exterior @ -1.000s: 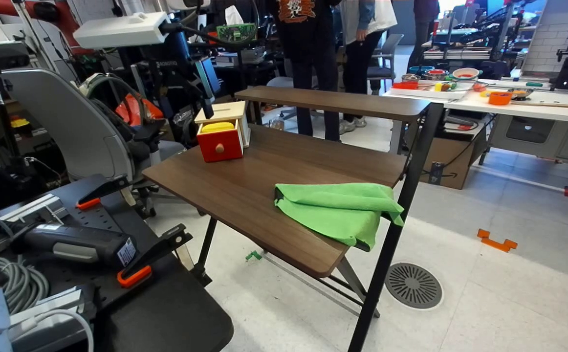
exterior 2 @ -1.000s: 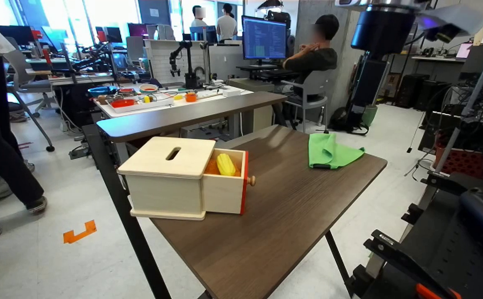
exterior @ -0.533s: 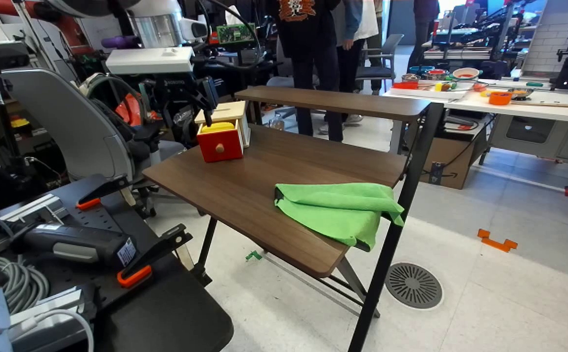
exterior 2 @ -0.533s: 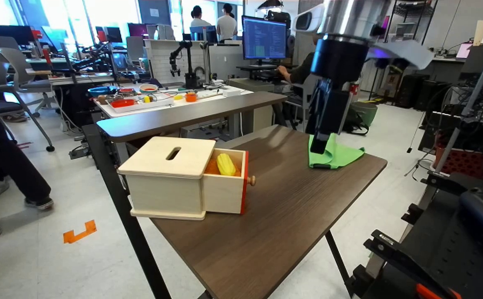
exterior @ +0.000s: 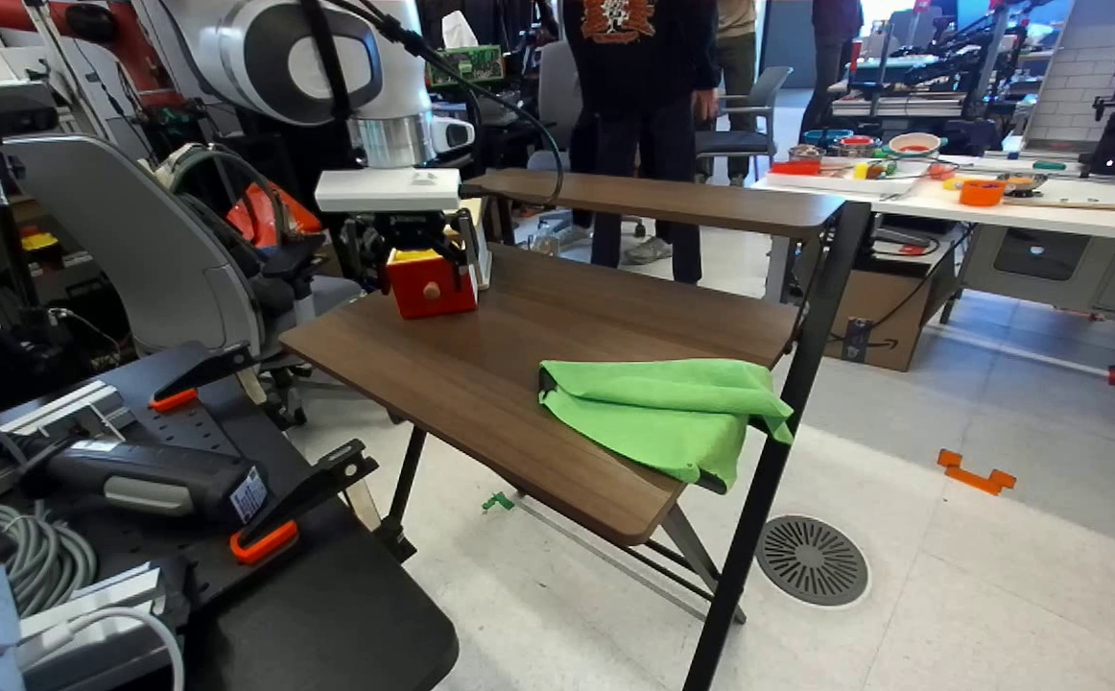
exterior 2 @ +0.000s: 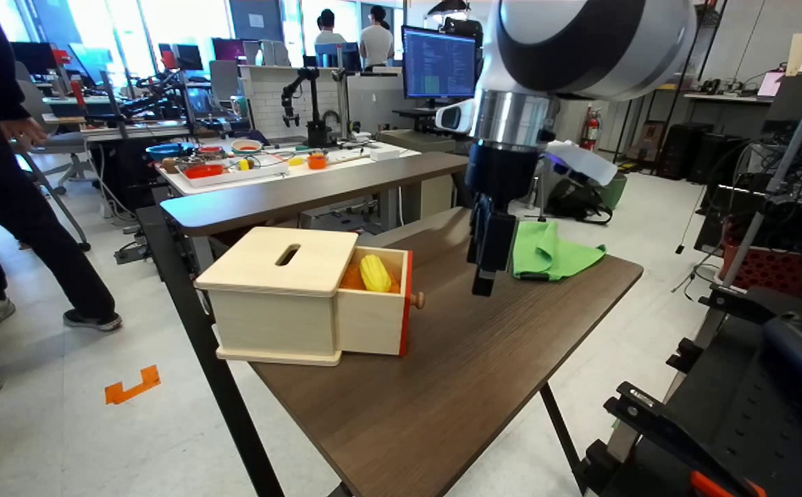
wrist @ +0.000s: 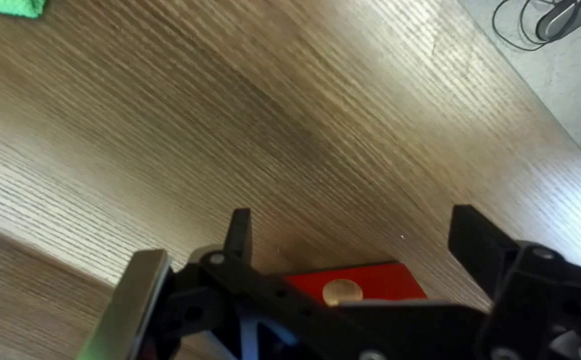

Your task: Push the red drawer closed

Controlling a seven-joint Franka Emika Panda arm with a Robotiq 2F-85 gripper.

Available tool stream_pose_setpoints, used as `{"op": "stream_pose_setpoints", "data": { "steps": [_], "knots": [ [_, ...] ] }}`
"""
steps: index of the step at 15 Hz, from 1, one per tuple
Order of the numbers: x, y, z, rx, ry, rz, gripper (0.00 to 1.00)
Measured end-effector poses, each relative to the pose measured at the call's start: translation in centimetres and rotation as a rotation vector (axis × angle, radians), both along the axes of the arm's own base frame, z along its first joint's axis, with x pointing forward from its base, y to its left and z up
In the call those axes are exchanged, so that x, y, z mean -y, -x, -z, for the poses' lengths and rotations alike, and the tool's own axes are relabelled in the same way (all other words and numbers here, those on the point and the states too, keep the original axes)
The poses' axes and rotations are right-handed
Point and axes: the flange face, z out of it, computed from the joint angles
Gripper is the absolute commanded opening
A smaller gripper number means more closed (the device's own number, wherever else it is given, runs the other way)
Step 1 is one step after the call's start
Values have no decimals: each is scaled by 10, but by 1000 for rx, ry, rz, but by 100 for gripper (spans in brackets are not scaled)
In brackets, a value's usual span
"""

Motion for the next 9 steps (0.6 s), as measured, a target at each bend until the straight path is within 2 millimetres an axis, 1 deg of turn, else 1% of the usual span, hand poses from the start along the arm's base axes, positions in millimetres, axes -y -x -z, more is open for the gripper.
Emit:
{"op": "stream_pose_setpoints", "data": {
  "steps": [3,6,9],
  "knots": [
    [-15,-11,7,10,-6,-44,100],
    [-30,-14,3,23,-20,-67,100],
    [-39,-16,-1,32,-31,-79,100]
  ]
}}
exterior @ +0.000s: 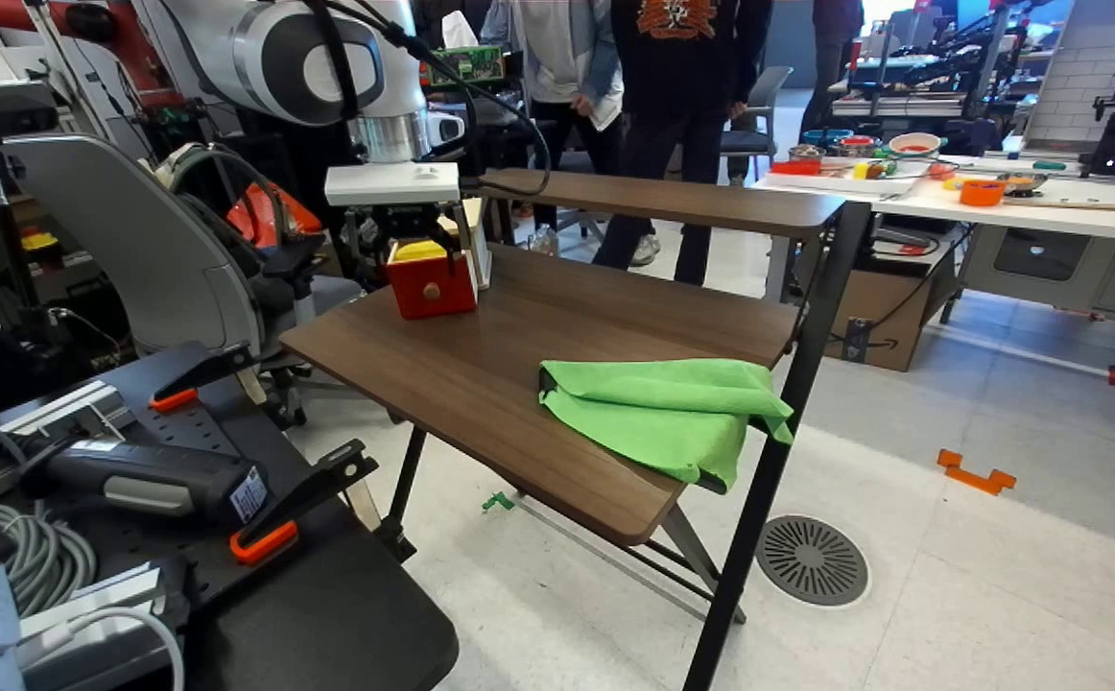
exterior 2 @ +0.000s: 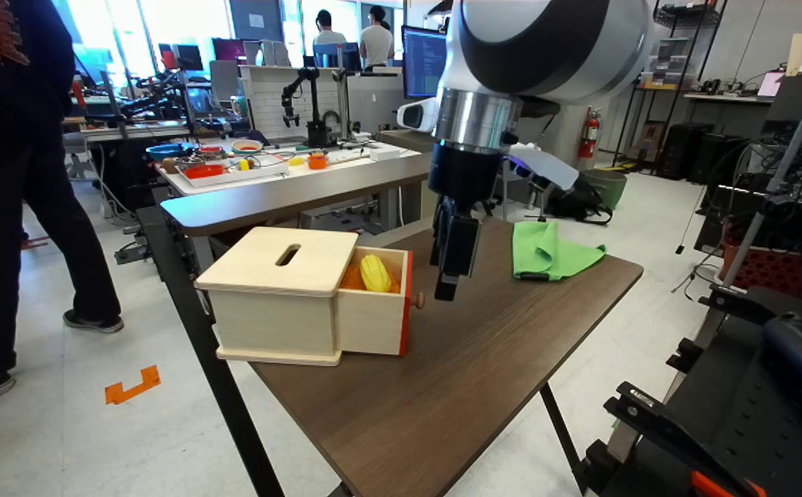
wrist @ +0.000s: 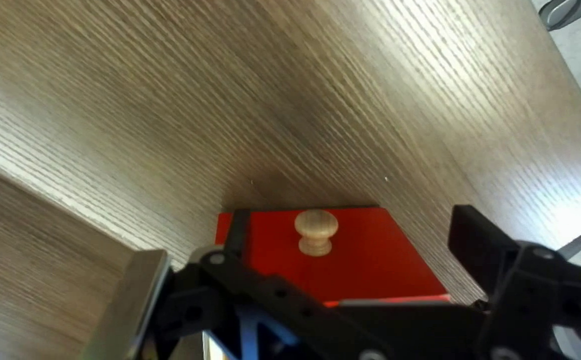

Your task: Push the red drawer closed

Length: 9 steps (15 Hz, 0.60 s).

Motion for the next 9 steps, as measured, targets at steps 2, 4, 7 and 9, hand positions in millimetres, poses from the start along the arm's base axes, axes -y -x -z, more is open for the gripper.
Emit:
{"op": "stream_pose_setpoints", "data": {
  "steps": [2,4,7,9],
  "knots": [
    [-3,-1,0,1,-4,-3,100],
    [-3,-1,3,-1,-5,-3,100],
    [-3,-2,9,-9,-7,-1,100],
    [-3,-5,13,0,-9,9,100]
  ]
}}
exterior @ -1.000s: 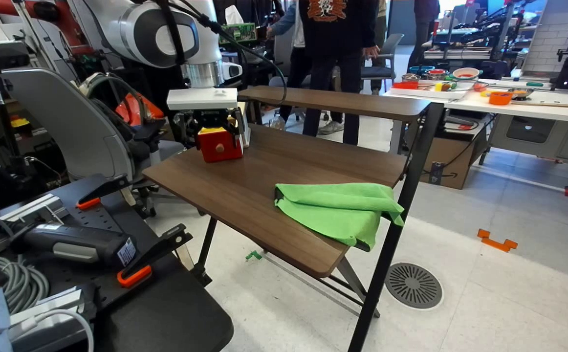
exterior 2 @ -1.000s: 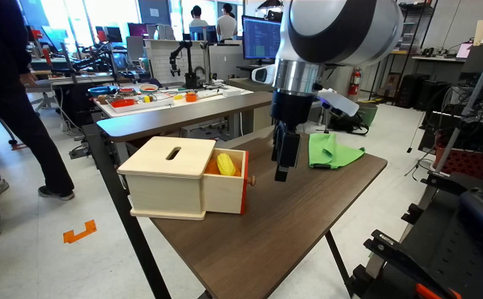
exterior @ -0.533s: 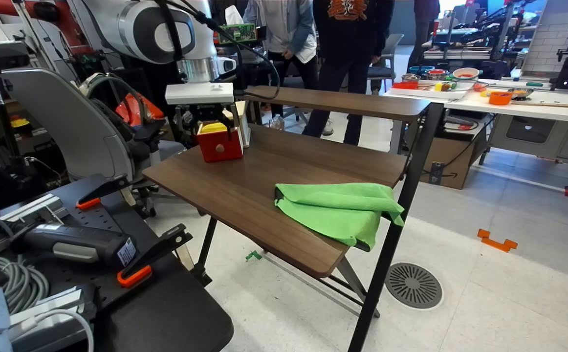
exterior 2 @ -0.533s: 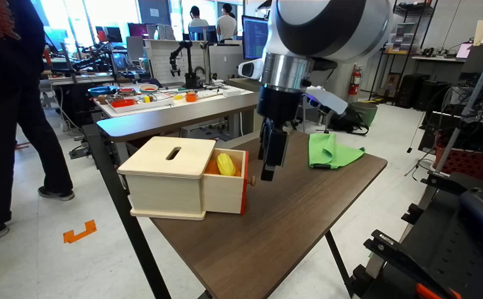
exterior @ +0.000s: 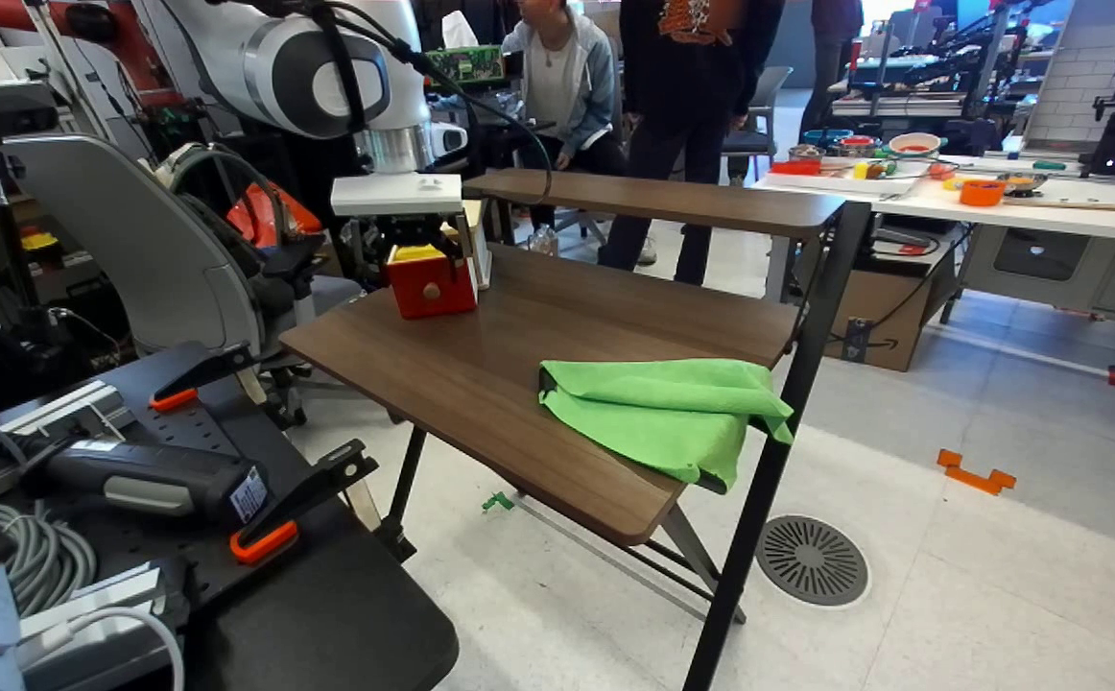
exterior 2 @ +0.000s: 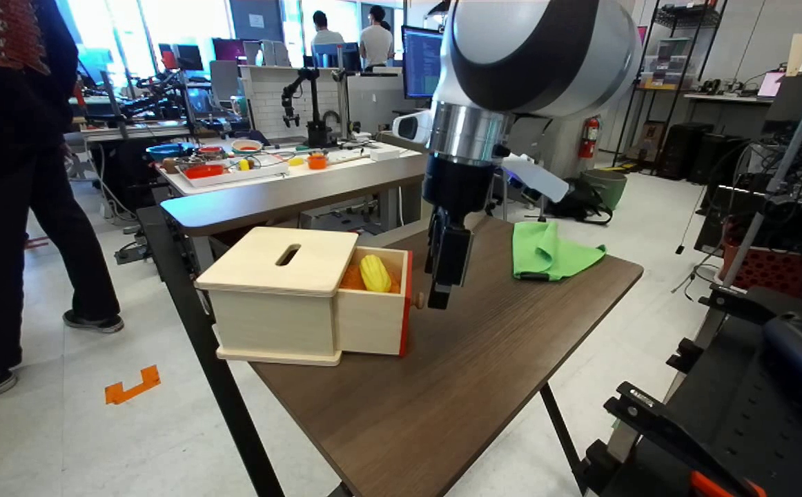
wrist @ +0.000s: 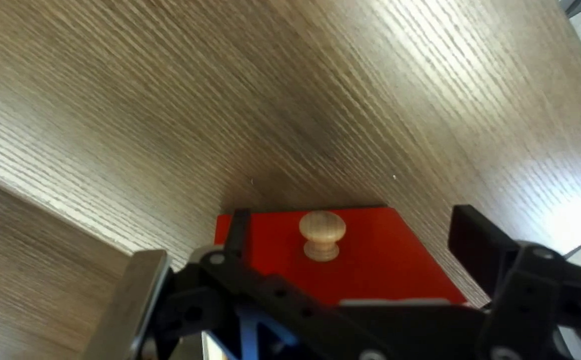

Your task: Push the red drawer closed

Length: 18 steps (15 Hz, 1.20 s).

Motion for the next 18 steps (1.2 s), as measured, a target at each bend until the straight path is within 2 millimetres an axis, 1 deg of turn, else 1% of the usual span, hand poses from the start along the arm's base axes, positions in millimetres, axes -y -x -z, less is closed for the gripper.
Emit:
{"op": "stream_pose_setpoints", "data": {
  "steps": [5,12,18],
  "knots": [
    [-1,-8,2,75,-6,35,100],
    [-8,-14,6,83,-21,47,100],
    [-21,-24,-5,110,-42,44,100]
  ]
}}
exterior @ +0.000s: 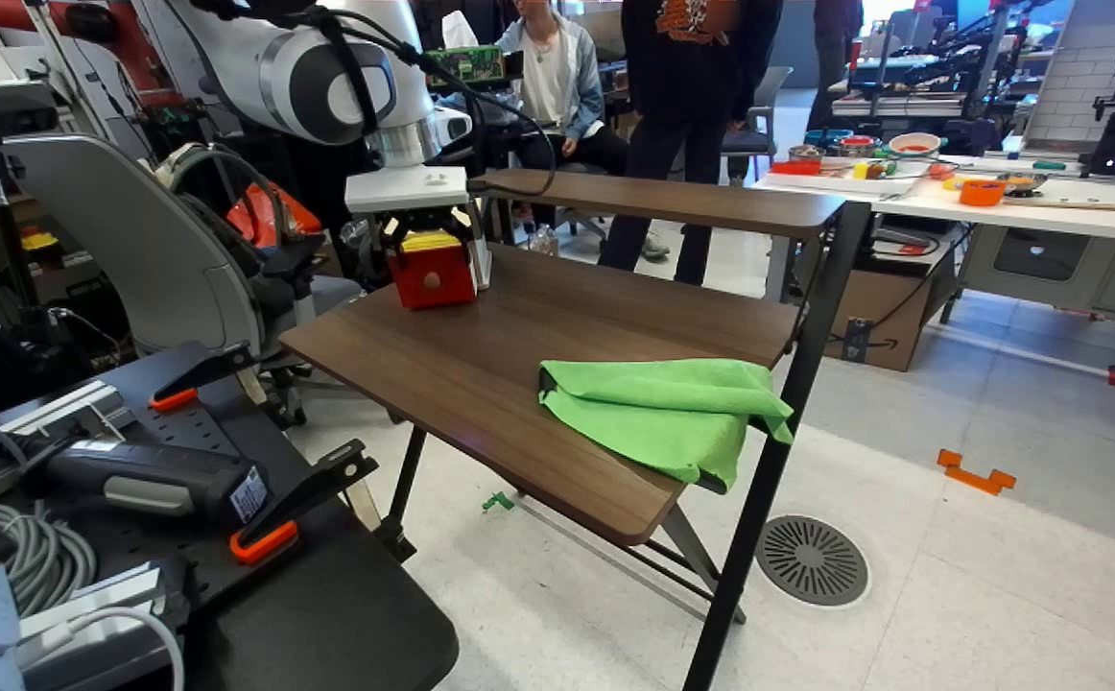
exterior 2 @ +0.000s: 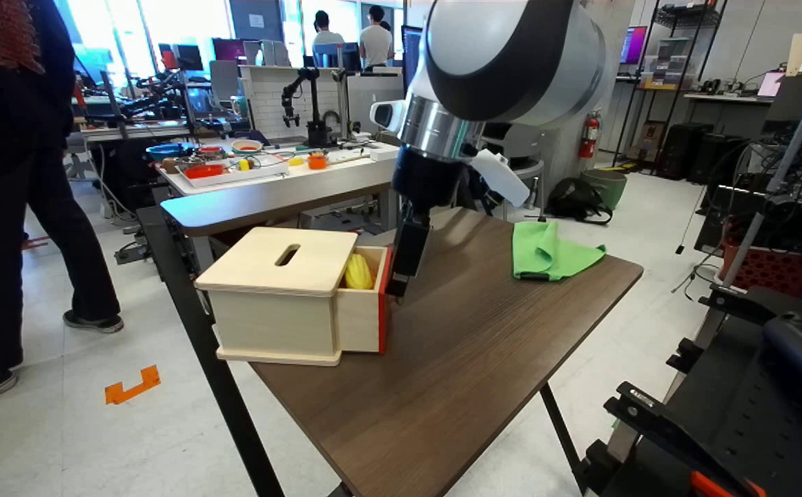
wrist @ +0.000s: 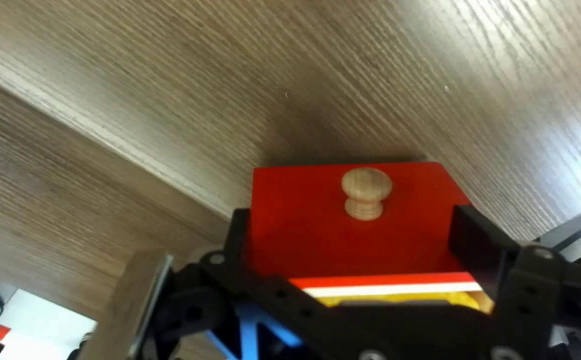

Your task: Push the red drawer closed

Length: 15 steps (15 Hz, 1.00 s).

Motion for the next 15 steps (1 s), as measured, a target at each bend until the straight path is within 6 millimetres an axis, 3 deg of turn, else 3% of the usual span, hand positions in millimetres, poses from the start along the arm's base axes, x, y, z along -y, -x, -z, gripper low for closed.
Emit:
{"op": "stream_pose_setpoints", "data": {
  "steps": [4,15],
  "knots": [
    [-6,-6,-2,11,-11,3,100],
    [-10,-15,16,1,-28,9,100]
  ]
}}
